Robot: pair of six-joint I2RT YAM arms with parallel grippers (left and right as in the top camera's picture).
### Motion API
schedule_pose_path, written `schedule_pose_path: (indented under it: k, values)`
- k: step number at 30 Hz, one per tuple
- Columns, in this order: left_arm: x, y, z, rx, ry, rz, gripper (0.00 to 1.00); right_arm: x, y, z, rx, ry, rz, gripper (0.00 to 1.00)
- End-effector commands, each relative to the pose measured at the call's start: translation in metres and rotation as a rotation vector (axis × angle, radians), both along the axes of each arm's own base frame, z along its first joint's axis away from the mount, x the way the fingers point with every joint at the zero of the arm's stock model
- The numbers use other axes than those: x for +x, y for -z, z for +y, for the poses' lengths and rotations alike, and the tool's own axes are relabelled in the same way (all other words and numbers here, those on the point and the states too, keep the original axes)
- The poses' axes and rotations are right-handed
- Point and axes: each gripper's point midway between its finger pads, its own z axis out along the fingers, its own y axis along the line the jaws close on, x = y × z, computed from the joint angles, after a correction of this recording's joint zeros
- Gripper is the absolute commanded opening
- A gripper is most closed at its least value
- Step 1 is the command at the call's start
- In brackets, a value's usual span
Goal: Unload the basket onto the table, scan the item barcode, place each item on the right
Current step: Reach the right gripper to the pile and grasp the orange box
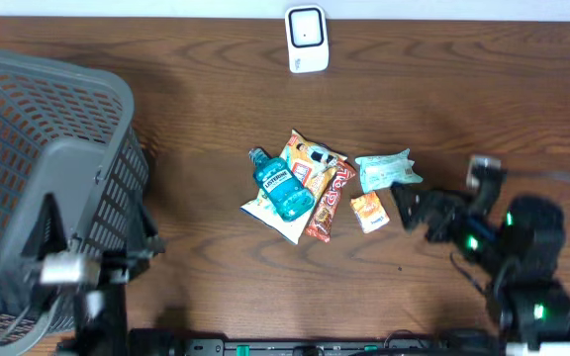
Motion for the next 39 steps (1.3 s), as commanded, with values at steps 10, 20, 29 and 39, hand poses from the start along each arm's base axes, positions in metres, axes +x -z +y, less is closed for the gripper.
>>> schedule_pose_path:
  k: [10,20,29,39]
  values:
    - [0.012,0.038,-0.003,-0.081,0.037,0.149,1.00,0.008,0.060,0.032,-0.049,-0.156,0.365,0.99]
    - [0.006,0.076,-0.013,-0.081,0.093,0.226,1.00,-0.002,0.095,0.022,-0.009,-0.013,0.578,0.99]
    - [0.017,0.109,-0.013,-0.100,0.091,0.300,1.00,-0.030,0.173,0.011,0.136,0.412,1.017,0.74]
    - [0.018,0.109,-0.012,-0.100,0.087,0.302,1.00,-0.013,0.237,0.005,0.169,0.550,1.026,0.71]
